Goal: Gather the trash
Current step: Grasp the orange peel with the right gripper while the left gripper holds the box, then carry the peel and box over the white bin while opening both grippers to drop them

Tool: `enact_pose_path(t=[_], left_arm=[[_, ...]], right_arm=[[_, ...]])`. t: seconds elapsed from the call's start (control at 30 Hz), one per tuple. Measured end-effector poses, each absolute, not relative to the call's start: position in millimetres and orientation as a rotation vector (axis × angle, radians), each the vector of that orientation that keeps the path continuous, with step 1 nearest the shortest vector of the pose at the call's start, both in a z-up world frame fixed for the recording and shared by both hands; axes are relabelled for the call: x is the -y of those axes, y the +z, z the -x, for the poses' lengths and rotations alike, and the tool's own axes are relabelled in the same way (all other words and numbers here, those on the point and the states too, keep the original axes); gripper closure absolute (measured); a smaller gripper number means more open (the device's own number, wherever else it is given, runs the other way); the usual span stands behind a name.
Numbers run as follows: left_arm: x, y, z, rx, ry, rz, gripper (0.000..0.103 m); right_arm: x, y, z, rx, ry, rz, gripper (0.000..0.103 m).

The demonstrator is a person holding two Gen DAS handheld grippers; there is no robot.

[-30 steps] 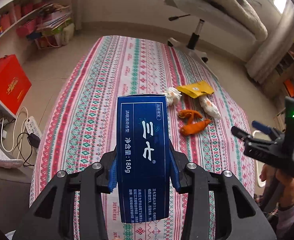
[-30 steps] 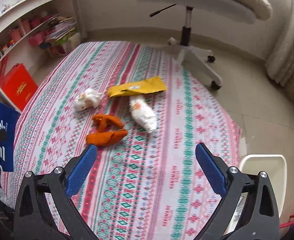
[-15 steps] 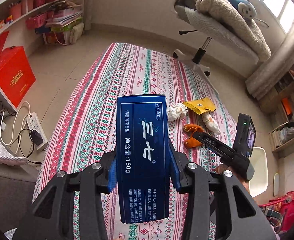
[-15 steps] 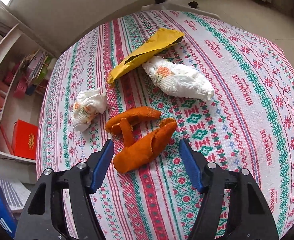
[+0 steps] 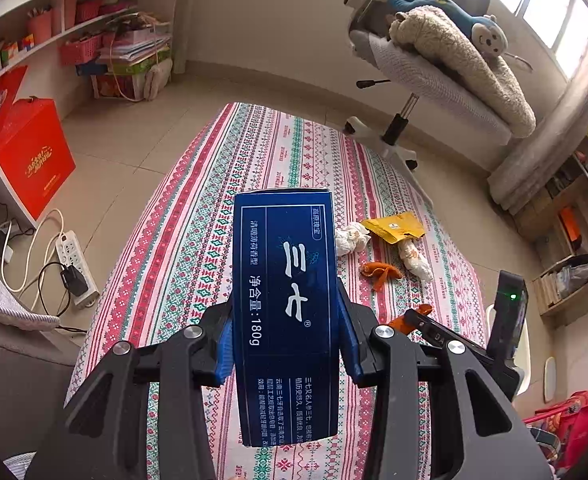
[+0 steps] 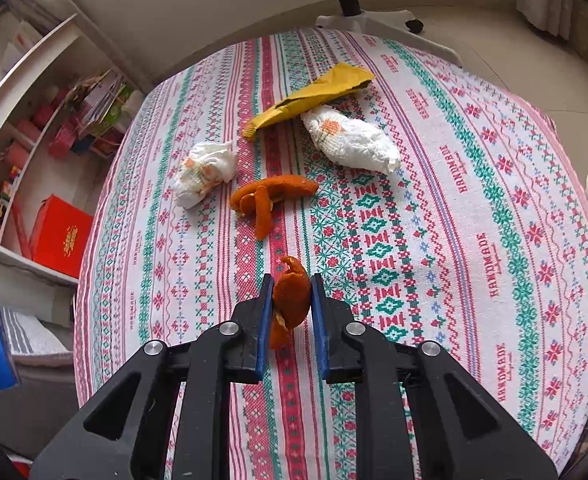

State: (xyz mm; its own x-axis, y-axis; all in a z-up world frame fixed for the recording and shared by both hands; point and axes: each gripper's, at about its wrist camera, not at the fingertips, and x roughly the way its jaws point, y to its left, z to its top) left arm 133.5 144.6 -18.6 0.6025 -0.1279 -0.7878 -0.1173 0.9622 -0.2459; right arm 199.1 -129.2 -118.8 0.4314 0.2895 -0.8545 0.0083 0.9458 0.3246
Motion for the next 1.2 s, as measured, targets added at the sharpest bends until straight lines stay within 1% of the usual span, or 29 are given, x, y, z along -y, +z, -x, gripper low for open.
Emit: enact_pose_path(t=[0.23,0.4,0.57,0.67,0.87,1.2], left_arm=[[-139,-21,-134,-0.908,0.010,0.271,0.062],[-134,-20,-136,-0.869,0.000,0.277,0.062],[-117,-19,-141,-0.829,-0.020,0.260,0.062],[-104,-20,-144,-0.815,-0.034,0.240,0.062],[-79,-22,-152,-0.799,-0.051,0.206,0.062],[-40,-25,-160,-0.800,-0.122,0.181,0.062]], right_arm=[[146,-66,-188,-1.026,0.231,-0.194,0.086],[168,-44,-180,-0.973,0.234,-0.141,0.086],[192,-43,-174,-0.895,0.191,-0.132,0.086],[207,-46,-173,-0.906,0.182,-0.198,0.086],[223,-29,-165,-0.831,0.157,-0.176,0.086],[265,-16,-151,-0.784,0.075,-0.175,0.086]])
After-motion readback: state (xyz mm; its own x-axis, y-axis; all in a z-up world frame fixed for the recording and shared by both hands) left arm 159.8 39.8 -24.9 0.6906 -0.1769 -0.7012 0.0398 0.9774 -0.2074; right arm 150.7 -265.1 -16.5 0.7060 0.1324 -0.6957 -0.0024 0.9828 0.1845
